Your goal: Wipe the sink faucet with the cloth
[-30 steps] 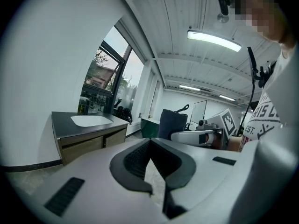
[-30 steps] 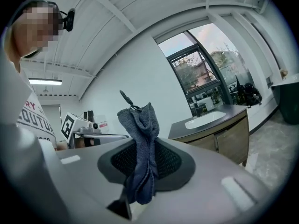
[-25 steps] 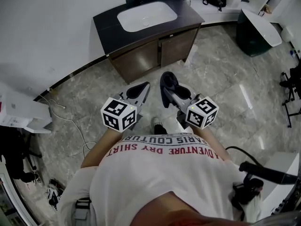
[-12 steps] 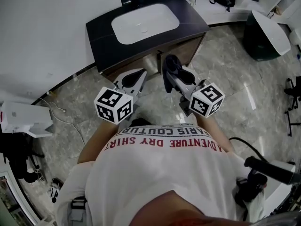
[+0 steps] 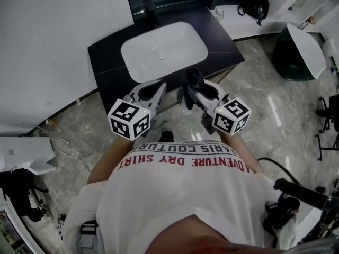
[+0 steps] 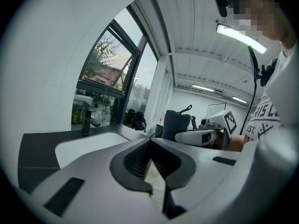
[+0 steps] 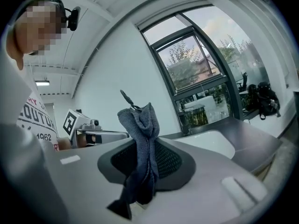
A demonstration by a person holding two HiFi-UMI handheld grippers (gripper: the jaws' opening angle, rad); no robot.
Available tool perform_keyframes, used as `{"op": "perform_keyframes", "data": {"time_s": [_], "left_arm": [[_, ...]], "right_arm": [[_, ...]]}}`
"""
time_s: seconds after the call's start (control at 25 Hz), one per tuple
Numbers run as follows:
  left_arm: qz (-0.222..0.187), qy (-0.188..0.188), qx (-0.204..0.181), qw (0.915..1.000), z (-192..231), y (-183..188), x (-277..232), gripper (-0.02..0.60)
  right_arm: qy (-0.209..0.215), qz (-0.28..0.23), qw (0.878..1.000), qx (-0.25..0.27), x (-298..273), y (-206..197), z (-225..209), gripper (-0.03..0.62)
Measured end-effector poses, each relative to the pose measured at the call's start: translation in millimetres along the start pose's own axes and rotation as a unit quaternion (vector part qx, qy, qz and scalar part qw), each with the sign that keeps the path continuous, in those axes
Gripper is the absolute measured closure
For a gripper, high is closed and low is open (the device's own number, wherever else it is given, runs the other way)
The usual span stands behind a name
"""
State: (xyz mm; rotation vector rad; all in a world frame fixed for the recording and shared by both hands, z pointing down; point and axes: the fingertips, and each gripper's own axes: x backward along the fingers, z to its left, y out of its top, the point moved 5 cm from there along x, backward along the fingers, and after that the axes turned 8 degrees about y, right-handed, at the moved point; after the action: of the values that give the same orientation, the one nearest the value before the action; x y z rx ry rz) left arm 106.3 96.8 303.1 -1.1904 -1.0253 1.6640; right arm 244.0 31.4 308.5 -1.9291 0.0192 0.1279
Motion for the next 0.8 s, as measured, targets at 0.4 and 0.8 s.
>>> {"op": "perform_keyframes", "data": {"time_s": [0.4,0.8], "left_arm": [[-0.002,0.016,0.027,0.9995,129,54,-87,0.58],[0.011,0.052,0.047,0.9975,177,62,-127,0.58]], "right_arm": [[0.008,0.01,0.999,0.036,-118,66,-98,0.517],[0.051,0.042,0.998,-0.004,-172,65,-153,0.517]]}}
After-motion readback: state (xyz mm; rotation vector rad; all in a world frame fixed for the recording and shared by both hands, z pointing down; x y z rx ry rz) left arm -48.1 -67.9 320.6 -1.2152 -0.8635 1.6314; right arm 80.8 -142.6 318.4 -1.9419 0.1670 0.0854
